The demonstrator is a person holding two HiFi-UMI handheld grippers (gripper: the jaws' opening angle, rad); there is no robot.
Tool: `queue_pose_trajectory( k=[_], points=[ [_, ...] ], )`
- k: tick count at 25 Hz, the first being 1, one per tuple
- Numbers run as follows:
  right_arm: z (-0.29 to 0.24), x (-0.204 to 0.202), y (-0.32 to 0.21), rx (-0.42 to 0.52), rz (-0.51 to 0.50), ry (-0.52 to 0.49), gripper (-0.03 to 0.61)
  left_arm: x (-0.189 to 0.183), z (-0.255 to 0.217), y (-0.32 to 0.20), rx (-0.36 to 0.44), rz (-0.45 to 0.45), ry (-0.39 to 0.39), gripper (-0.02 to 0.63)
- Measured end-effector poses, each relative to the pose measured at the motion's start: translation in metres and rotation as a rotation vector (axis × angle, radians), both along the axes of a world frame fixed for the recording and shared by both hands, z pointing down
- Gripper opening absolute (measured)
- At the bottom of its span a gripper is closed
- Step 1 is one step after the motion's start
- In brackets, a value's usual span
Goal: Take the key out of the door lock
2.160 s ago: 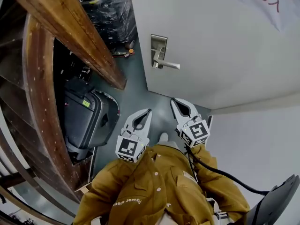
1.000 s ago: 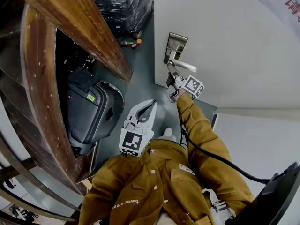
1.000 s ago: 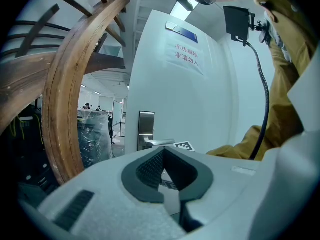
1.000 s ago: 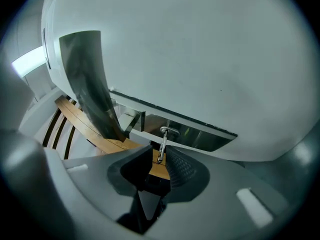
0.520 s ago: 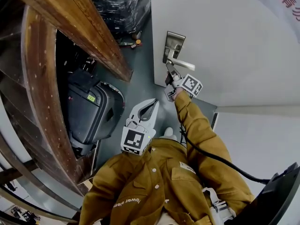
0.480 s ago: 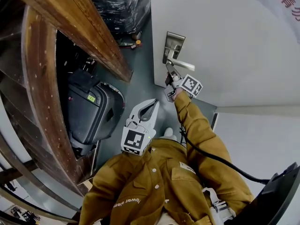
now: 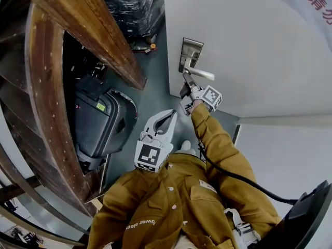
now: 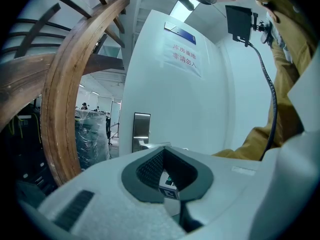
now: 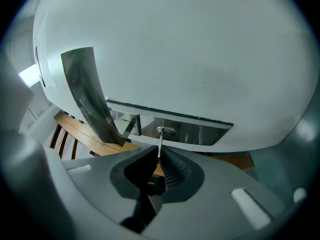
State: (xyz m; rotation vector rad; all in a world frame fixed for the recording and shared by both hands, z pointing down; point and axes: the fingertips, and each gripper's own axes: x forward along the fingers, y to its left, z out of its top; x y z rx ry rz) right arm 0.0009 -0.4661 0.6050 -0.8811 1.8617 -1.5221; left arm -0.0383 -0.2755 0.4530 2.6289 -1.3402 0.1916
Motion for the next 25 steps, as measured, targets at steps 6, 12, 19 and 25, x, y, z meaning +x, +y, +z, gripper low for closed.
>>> queue_pose_trajectory(
  k=[6, 12, 19, 25],
  points=[
    [-0.001, -0.004, 0.019, -0.009, -0.028, -0.106, 0.026, 0.002, 0.000, 0.007, 0.000, 0.002, 0.004, -0.002],
    [0.002, -0.008, 0.036, 0.006, -0.074, -0.067, 0.028, 0.006, -0.001, 0.006, 0.009, 0.005, 0.007, -0.002],
    [-0.001, -0.008, 0.051, 0.004, -0.093, -0.080, 0.028, 0.014, 0.002, 0.014, 0.006, 0.021, 0.004, -0.002],
    [0.003, -0.007, 0.058, -0.029, -0.080, -0.098, 0.028, 0.015, -0.002, 0.013, 0.011, 0.013, 0.006, -0.002]
  ],
)
